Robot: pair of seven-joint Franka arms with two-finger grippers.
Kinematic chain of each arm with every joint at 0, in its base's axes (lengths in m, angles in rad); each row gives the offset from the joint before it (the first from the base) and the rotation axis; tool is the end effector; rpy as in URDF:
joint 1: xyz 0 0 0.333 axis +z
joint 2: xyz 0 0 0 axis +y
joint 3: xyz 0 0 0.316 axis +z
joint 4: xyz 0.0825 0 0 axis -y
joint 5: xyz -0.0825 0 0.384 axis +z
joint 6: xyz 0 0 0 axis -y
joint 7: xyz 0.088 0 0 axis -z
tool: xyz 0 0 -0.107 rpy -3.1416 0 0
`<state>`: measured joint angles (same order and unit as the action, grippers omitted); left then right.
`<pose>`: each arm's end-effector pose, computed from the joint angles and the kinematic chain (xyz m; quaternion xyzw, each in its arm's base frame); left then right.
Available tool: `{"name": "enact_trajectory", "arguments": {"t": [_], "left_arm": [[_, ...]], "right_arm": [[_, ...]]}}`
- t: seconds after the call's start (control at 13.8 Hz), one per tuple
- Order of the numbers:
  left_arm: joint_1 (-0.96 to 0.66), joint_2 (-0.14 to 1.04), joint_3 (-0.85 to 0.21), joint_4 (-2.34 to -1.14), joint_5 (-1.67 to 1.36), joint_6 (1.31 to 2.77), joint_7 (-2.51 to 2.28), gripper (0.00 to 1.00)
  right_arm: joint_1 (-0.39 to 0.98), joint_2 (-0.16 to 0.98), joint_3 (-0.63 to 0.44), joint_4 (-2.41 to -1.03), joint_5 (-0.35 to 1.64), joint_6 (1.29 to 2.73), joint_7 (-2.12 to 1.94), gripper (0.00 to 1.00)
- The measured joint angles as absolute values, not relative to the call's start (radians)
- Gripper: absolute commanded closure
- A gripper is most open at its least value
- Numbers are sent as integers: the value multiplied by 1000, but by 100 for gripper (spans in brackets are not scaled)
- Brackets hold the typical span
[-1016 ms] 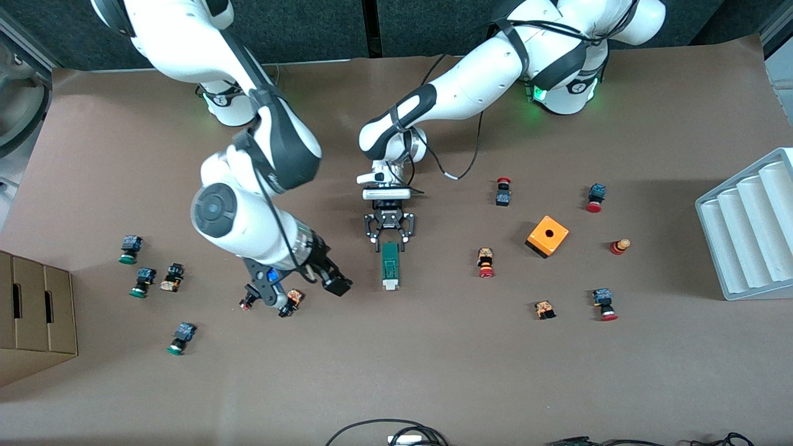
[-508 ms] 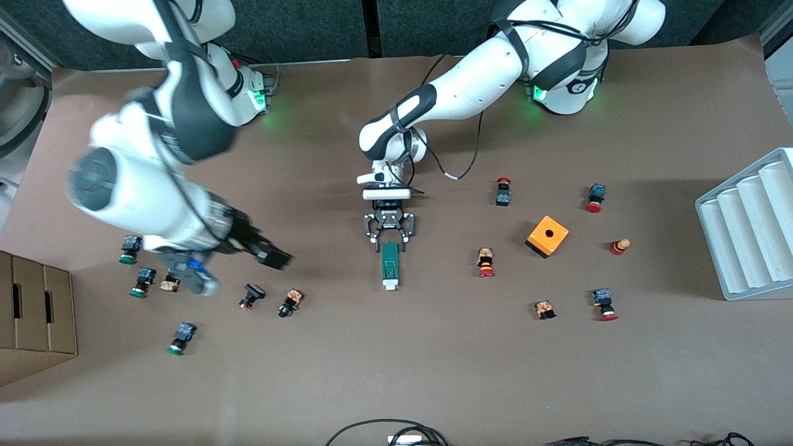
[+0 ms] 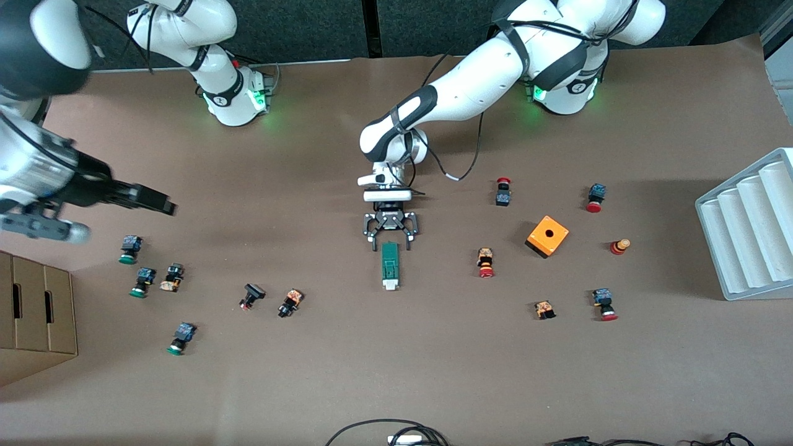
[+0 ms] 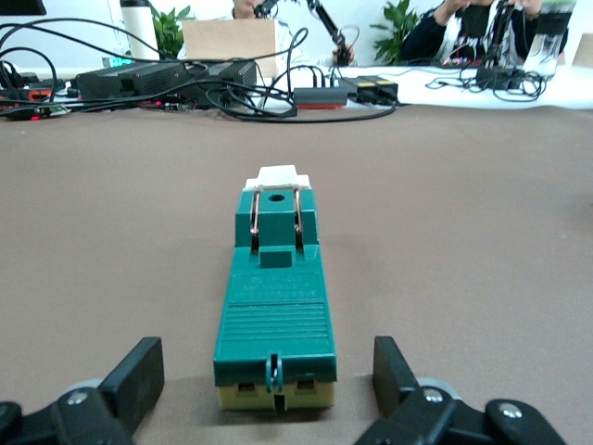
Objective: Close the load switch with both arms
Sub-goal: 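Release the switch base and lift the left gripper away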
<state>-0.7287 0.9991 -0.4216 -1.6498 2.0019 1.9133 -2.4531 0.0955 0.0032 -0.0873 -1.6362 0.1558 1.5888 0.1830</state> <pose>0.3504 -0.5586 0.0660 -0.8298 -0.0032 -0.5579 0.0096 0.5547 0.0210 0.5947 -0.9926 0.0904 0.0325 0.0748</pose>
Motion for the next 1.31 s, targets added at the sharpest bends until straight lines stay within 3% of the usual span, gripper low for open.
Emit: {"name": "enact_trajectory", "arguments": {"t": [0.29, 0.58, 1.31], "left_arm": [[-721, 927, -424, -1628, 1784, 2026, -2197, 0], [-675, 816, -424, -1621, 1519, 2132, -1881, 0], [-557, 565, -420, -1546, 724, 2131, -1022, 0]], "right_arm": [[-40, -57, -87, -1721, 139, 1595, -88, 0], [-62, -81, -83, -1793, 63, 1653, -144, 0], [-58, -87, -72, -1848, 25, 1729, -144, 0]]}}
